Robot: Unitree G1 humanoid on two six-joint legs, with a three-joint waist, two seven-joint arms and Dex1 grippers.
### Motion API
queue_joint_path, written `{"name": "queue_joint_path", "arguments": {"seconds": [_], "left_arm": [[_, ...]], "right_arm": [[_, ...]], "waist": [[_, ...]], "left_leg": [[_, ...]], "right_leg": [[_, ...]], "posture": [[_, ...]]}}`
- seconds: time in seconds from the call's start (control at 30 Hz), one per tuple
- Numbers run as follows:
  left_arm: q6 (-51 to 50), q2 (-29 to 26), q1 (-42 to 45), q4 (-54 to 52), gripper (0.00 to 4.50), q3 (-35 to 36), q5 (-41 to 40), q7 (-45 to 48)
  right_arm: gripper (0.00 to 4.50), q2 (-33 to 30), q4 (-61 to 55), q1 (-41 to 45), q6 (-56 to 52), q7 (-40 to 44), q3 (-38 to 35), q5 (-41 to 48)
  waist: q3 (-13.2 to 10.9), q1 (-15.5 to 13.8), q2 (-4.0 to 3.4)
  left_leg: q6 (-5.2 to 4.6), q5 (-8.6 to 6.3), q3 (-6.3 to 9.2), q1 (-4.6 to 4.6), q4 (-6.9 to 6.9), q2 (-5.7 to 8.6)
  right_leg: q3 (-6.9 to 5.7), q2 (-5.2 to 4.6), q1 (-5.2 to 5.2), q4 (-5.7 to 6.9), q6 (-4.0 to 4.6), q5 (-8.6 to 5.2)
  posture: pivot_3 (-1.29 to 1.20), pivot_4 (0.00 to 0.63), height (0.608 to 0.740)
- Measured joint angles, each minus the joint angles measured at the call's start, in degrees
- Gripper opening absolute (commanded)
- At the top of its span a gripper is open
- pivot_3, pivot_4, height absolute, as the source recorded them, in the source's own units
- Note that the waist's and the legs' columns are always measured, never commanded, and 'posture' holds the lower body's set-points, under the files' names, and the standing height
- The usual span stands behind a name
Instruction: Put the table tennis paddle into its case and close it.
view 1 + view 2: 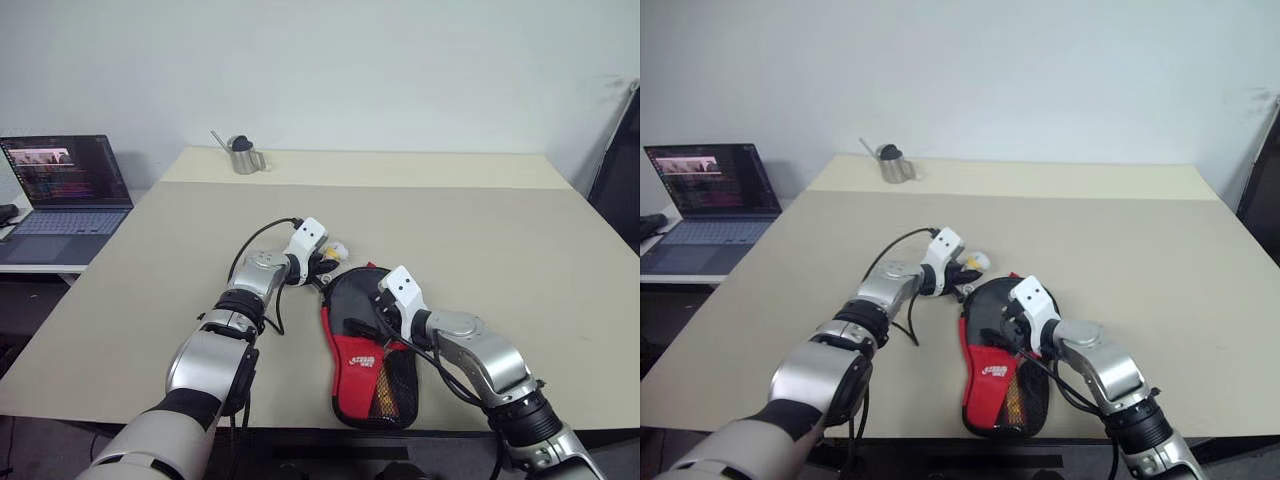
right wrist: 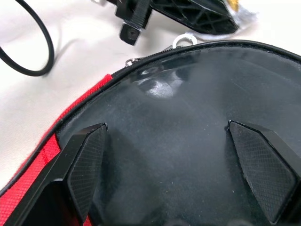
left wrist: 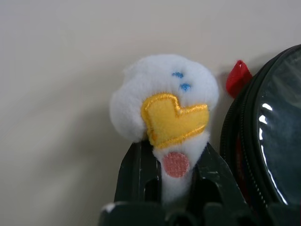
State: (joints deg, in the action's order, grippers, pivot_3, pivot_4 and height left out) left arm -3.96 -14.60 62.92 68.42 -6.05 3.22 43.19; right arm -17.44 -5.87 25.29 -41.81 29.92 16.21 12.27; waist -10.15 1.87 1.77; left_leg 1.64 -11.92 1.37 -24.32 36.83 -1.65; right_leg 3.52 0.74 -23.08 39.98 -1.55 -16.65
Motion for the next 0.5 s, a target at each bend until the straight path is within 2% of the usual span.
{"name": "queue_joint_path", "arguments": {"seconds": [0.23, 0.5], "left_arm": [[5.5, 2.8, 2.8, 5.6, 0.25, -0.9, 4.4, -8.2], [9.2, 6.5, 4.1, 8.7, 0.25, -1.5, 8.4, -16.2]], "right_arm": [[4.50, 0.9, -0.5, -1.2, -0.3, -1.4, 0.2, -1.0], [4.50, 2.4, -3.6, -3.0, -3.0, -2.8, 0.1, -1.7]], "waist": [[0.2, -0.2, 0.34], [0.2, -0.1, 0.34]], "left_leg": [[0.00, 0.00, 0.03, 0.02, 0.16, 0.02], [0.00, 0.00, -0.02, 0.15, 0.11, 0.01]], "right_leg": [[0.00, -0.01, 0.16, -0.03, -0.23, 0.01], [0.06, 0.00, 0.19, -0.02, -0.24, 0.01]], "posture": [[0.00, 0.150, 0.740], [0.00, 0.150, 0.740]]}}
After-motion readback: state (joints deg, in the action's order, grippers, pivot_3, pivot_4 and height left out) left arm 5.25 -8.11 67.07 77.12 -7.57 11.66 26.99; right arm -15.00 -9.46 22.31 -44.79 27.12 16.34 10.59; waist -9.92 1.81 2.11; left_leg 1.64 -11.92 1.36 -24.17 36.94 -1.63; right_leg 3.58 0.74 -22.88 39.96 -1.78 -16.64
